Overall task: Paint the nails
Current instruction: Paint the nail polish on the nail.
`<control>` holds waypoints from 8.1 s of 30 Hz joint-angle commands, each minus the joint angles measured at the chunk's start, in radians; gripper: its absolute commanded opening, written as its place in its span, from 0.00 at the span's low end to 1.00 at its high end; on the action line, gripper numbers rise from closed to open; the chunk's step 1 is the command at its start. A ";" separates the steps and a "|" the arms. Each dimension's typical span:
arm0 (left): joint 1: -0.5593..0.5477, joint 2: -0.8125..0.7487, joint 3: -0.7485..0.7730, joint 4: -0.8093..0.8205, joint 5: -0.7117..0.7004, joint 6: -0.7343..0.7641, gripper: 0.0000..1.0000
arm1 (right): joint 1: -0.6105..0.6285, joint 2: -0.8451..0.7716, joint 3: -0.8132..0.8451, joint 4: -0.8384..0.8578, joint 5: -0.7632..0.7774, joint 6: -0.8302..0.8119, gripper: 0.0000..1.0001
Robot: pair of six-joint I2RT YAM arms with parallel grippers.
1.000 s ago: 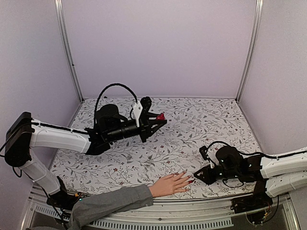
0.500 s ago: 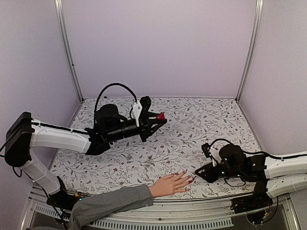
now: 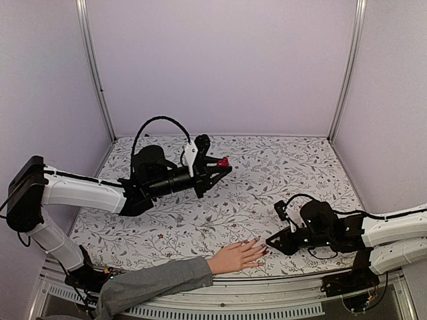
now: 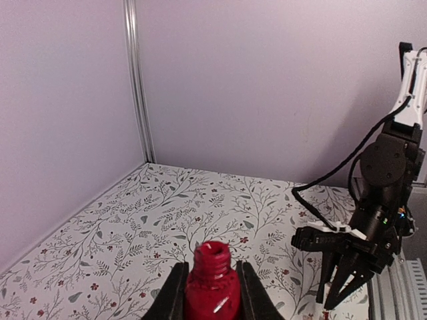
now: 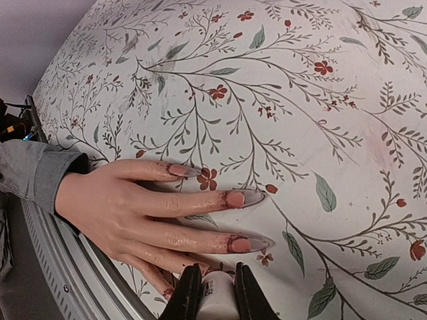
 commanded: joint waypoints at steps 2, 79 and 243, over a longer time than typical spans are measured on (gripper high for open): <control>0.014 -0.005 -0.011 0.034 -0.010 -0.006 0.00 | 0.005 0.018 0.030 0.012 0.008 -0.001 0.00; 0.016 0.003 0.003 0.036 -0.008 -0.006 0.00 | 0.020 -0.035 0.014 -0.041 0.006 -0.071 0.00; 0.015 0.003 -0.003 0.043 -0.010 -0.006 0.00 | 0.031 -0.006 0.021 -0.081 0.110 -0.009 0.00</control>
